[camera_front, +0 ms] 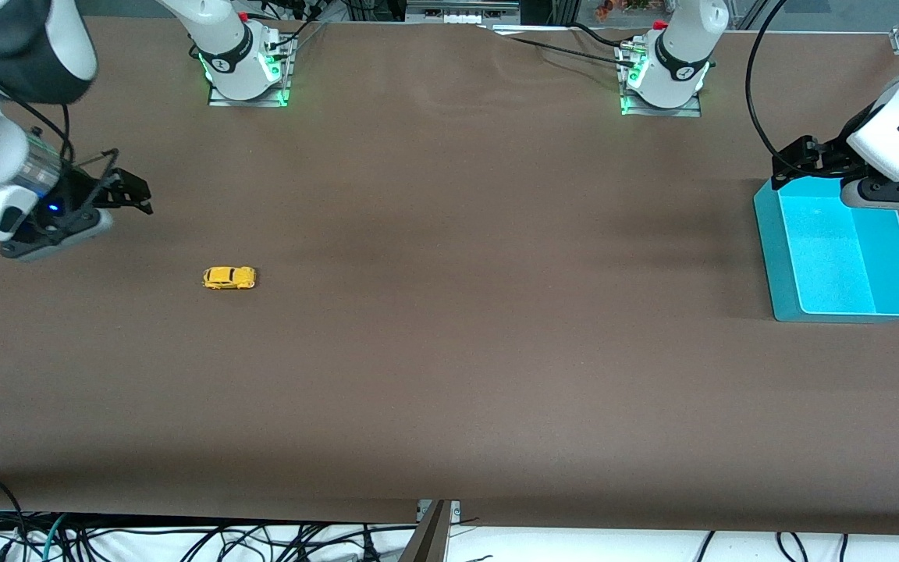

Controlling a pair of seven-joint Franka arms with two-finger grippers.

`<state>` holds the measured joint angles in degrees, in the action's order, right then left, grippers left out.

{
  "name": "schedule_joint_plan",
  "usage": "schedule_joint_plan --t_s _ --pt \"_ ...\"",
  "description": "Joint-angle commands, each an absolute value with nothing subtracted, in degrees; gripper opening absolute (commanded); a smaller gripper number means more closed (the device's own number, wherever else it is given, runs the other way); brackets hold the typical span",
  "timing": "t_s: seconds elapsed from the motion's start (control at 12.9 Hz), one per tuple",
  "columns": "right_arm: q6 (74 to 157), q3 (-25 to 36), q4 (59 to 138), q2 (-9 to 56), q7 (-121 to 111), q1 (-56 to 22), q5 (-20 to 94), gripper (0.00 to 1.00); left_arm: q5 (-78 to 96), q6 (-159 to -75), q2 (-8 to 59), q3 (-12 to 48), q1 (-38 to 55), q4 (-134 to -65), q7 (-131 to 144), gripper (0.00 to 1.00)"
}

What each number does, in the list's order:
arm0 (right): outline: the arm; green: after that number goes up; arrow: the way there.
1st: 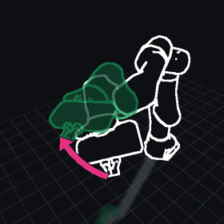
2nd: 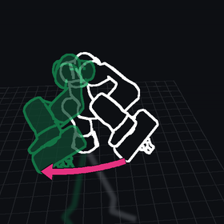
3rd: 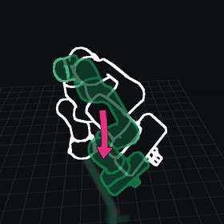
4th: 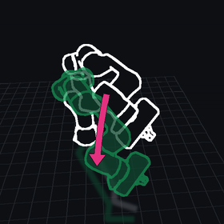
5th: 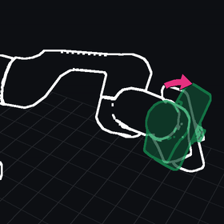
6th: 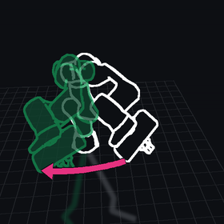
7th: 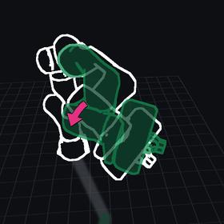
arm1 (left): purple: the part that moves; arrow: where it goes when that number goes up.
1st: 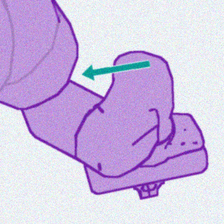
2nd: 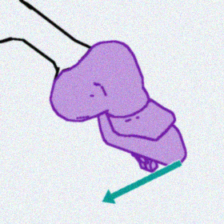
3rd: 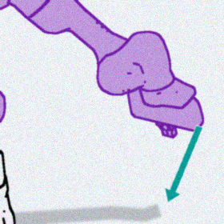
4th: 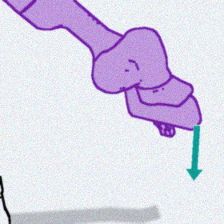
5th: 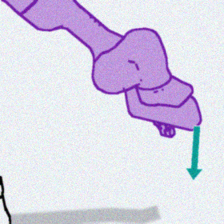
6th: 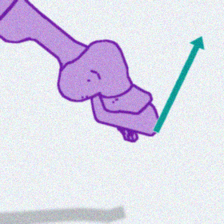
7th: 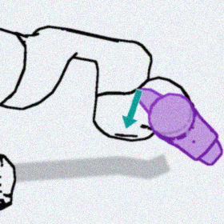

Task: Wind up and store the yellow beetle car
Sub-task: 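Reach the right gripper down over the yellow beetle car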

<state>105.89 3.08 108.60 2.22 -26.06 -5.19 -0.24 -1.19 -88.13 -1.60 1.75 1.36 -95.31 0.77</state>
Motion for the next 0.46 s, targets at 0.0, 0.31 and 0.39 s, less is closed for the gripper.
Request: schedule_joint_plan --t_s 0.0,0.31,0.39 --pt "116.0 1.1 118.7 1.0 -36.0 -4.0 -0.4 1.00 -0.1 -86.9 -1.0 1.9 1.0 -93.7 1.1 1.00" --pt "126.1 -0.3 123.5 6.1 -51.6 -3.8 -0.4 1.00 -0.1 -86.9 -1.0 1.9 1.0 -93.7 1.1 1.00" --pt "127.9 -1.0 123.7 7.5 -55.2 -2.7 -0.5 1.00 -0.1 -86.8 -1.0 1.9 1.0 -93.6 1.1 1.00"
